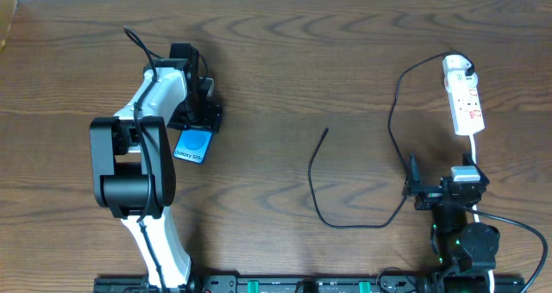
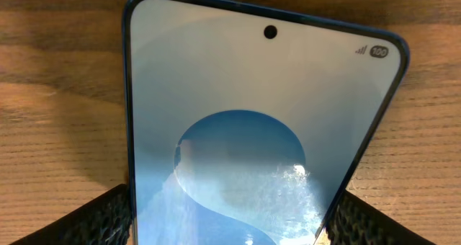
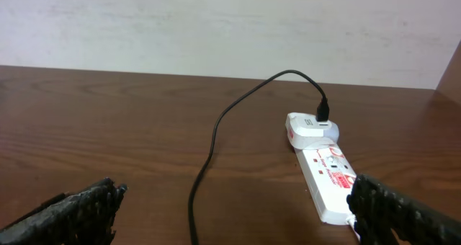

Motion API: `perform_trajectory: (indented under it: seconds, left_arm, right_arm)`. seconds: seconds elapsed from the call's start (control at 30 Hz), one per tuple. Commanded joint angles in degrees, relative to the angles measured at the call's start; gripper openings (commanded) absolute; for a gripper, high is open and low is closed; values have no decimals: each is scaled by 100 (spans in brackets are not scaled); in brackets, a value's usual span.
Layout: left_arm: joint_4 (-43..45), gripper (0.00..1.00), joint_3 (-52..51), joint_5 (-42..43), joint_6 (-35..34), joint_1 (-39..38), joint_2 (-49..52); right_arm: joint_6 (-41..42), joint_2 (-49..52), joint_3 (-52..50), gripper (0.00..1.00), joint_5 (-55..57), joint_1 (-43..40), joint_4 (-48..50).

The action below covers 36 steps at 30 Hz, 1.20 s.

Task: Plug charger to phone and switch on socket
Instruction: 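Close the left gripper on the phone's top end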

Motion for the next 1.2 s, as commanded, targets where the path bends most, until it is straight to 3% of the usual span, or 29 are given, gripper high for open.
perform_trajectory:
  seconds: [0.0, 0.2, 0.23, 0.37, 1.07, 1.17]
  left_arm:
    - [-44, 78, -168, -181, 20, -13, 87]
    - [-70, 78, -168, -181, 17, -13, 87]
    - [-105, 86, -168, -181, 17, -13, 87]
    - [-151, 94, -168, -181, 17, -13, 87]
    - [-404, 94, -168, -181, 256, -13, 87]
    - [-382, 89, -168, -181, 278, -13, 87]
  right_arm:
    - [-66, -24, -7, 99, 46, -35, -24]
    - [-66, -24, -7, 99, 46, -35, -24]
    - [-66, -24, -7, 99, 46, -35, -24]
    - [-66, -24, -7, 99, 46, -35, -24]
    - [-66, -24, -7, 99, 46, -35, -24]
    - [-66, -24, -7, 99, 46, -35, -24]
